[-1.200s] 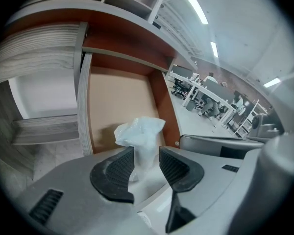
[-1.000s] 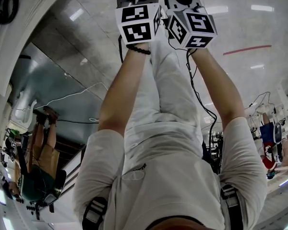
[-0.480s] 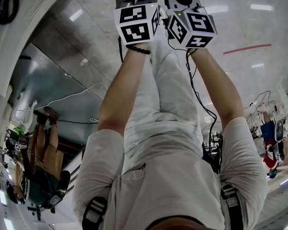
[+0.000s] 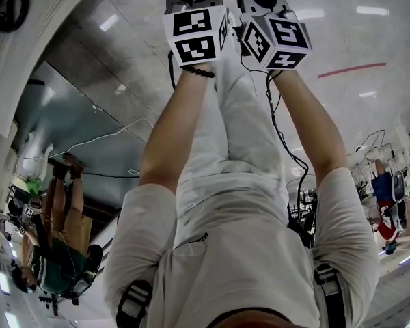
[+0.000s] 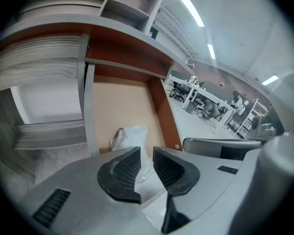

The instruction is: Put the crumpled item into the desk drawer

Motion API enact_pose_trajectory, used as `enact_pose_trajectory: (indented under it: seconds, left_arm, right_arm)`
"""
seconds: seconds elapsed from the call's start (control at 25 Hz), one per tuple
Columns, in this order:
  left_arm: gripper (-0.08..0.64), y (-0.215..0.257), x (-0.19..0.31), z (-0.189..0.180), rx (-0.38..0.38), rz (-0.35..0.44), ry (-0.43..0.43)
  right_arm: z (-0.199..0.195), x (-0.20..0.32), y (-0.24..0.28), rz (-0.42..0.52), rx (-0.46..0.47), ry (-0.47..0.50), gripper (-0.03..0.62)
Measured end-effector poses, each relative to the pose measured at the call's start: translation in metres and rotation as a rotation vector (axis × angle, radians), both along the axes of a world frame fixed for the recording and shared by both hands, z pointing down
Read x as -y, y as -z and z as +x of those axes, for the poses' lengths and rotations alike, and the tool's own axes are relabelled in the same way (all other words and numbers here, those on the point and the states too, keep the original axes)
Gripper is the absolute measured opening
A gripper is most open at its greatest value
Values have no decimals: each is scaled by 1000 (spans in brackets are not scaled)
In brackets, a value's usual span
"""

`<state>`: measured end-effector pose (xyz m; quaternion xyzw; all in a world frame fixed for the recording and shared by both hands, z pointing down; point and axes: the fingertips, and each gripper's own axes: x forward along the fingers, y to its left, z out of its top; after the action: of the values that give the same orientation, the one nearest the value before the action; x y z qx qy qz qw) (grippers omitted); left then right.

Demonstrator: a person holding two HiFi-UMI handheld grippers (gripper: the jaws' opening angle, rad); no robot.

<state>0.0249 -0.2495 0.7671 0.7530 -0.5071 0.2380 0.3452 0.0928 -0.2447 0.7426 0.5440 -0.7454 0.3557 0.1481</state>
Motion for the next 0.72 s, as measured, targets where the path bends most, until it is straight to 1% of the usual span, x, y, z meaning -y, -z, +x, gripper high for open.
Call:
enact_pose_trajectory:
  seconds: [0.12, 0.24, 0.32, 0.44, 0.6, 0.72]
  left_arm:
    - [72, -1, 0, -4, 20, 10, -8]
    - [43, 0, -1, -8, 16, 2, -4]
    - [31, 6, -5, -11, 17, 5, 3]
    - [4, 21, -3, -18, 21, 32, 12]
    - [2, 37, -4, -25, 20, 36, 20]
    - [2, 60, -3, -28, 27, 47, 18]
  right_arm:
    - [-1, 0, 0, -1, 1, -7, -2]
    - [-1, -2, 2, -4, 0, -12, -2]
    - [0, -8, 8, -3, -2, -14, -2]
    - [-1, -7, 23, 11, -5, -18, -2]
    - [-1, -5, 44, 30, -5, -28, -2]
    - [1, -5, 65, 38, -6, -21, -2]
